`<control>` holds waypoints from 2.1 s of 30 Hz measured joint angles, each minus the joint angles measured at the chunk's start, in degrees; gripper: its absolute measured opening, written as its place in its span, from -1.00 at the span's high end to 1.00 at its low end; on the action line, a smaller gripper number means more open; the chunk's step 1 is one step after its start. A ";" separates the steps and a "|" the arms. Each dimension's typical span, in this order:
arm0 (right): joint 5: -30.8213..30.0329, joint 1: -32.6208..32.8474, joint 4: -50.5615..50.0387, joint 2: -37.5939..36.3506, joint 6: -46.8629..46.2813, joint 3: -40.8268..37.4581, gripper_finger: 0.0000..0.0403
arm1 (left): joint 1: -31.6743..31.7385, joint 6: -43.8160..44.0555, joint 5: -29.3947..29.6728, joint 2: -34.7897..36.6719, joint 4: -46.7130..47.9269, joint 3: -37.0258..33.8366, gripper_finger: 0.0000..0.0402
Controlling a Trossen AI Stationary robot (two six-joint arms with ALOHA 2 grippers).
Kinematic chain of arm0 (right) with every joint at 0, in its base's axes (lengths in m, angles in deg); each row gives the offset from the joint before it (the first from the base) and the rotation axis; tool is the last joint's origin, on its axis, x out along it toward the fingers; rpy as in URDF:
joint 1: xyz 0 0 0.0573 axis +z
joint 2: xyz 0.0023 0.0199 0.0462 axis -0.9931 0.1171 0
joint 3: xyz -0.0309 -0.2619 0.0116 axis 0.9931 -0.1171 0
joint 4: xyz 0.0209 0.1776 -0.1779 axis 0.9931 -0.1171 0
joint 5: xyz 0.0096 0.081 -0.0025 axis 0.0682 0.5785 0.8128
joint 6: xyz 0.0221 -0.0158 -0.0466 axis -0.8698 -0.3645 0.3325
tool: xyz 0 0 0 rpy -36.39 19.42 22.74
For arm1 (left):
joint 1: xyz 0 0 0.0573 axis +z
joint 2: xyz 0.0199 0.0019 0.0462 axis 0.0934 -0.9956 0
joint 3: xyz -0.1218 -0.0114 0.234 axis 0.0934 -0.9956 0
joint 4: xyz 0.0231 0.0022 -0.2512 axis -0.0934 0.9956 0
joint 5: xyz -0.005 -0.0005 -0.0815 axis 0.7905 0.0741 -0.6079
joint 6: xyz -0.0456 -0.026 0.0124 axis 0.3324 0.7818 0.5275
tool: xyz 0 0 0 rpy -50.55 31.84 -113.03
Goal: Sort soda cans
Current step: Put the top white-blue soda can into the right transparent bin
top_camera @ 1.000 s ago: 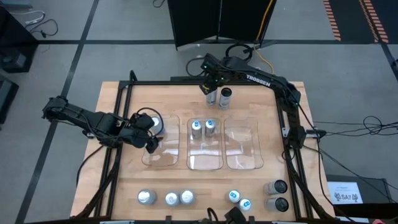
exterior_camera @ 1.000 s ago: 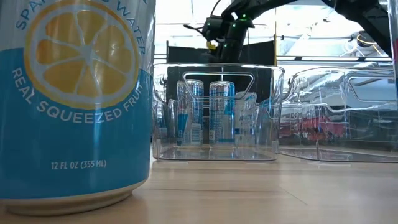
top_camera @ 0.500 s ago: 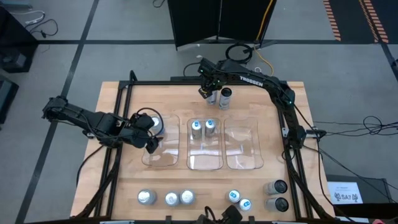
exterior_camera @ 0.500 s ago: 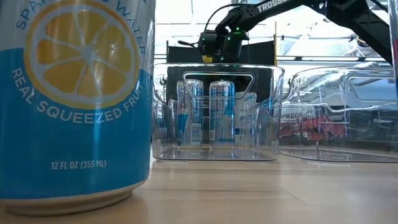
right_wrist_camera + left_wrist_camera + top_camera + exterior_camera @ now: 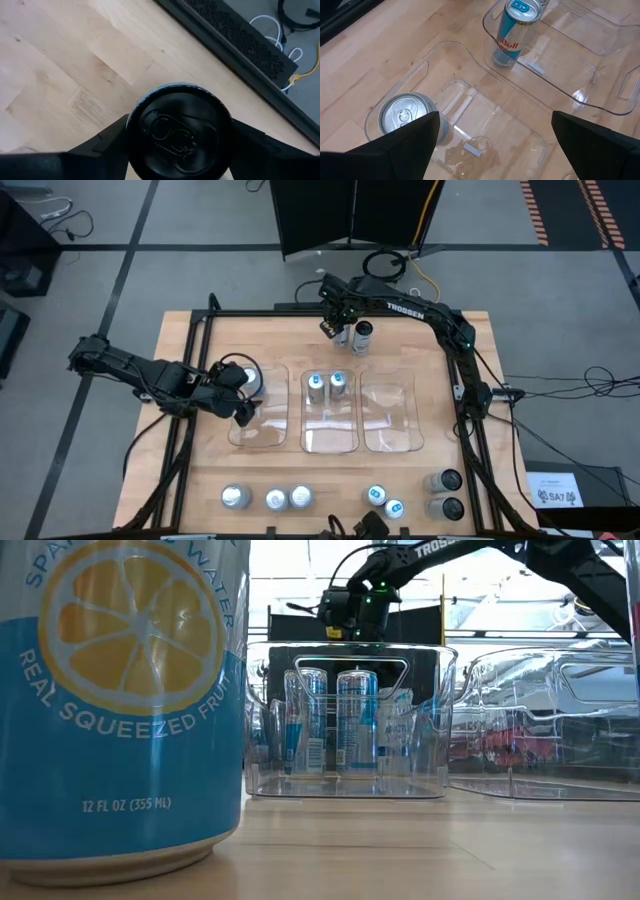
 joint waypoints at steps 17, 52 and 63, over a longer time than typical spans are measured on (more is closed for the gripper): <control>-6.07 4.97 -3.18 -20.02 -1.24 0.17 -0.22 | 0.00 0.55 0.00 0.00 -0.02 0.00 -0.96; -15.43 42.04 -13.29 -57.02 -49.22 -47.59 -0.23 | 0.00 0.52 -0.44 0.00 -0.07 0.00 -0.96; -14.17 37.95 -12.68 -49.90 -44.79 -47.98 -0.23 | -0.02 0.52 -0.44 0.00 -0.07 0.00 -0.96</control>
